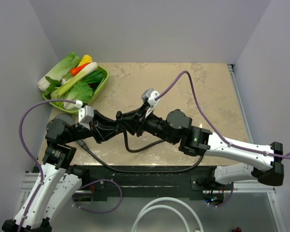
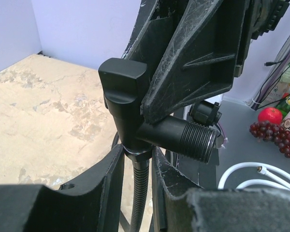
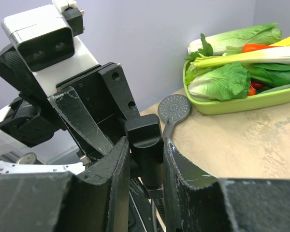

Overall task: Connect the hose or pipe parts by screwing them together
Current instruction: Install the adaptor on the pipeline.

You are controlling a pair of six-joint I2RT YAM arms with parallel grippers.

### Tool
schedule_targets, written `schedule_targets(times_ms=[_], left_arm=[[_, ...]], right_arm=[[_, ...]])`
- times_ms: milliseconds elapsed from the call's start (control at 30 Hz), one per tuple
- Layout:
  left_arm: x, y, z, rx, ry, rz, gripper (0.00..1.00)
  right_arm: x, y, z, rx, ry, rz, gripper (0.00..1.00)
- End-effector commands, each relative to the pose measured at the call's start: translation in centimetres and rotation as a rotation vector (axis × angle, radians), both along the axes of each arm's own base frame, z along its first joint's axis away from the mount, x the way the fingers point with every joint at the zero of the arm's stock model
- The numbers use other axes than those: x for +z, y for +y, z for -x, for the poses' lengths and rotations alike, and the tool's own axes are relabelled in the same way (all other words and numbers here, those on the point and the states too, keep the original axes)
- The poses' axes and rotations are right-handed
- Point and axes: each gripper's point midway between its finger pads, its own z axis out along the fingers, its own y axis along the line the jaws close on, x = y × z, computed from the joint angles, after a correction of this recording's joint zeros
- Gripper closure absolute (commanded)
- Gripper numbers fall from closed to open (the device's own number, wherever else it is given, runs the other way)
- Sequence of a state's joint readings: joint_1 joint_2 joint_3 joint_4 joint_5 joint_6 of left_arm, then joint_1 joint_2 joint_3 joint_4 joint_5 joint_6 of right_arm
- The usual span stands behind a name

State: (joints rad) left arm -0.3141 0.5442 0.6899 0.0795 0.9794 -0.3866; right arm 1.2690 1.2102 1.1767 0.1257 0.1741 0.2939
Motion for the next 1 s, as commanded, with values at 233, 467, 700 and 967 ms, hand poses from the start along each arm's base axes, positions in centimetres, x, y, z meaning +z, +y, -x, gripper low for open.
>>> schedule_targets(times_ms=[233,467,700,967], left_arm=[[6.9,0.8,0.4,0.069,-0.233,0.113,1.0],[7.0,1.0,0.0,0.093,-0.221,0.117,1.0],[7.3,1.4,-0.6,0.144,-0.219,0.125,1.0],[7.5,1.4,-0.5,0.144,-0.218,0.13,1.0]], right_arm=[[-7.2,0.0,0.6,-0.096,0.095,0.24,1.0],[-7.8,-0.7,0.9,-0.181,0.12,0.224,1.0],[-8.5,-0.8,0.8,-0.292,0.189,0.2,1.0],[-9.6,0.1,1.7,-0.37,0.162,0.312,1.0]])
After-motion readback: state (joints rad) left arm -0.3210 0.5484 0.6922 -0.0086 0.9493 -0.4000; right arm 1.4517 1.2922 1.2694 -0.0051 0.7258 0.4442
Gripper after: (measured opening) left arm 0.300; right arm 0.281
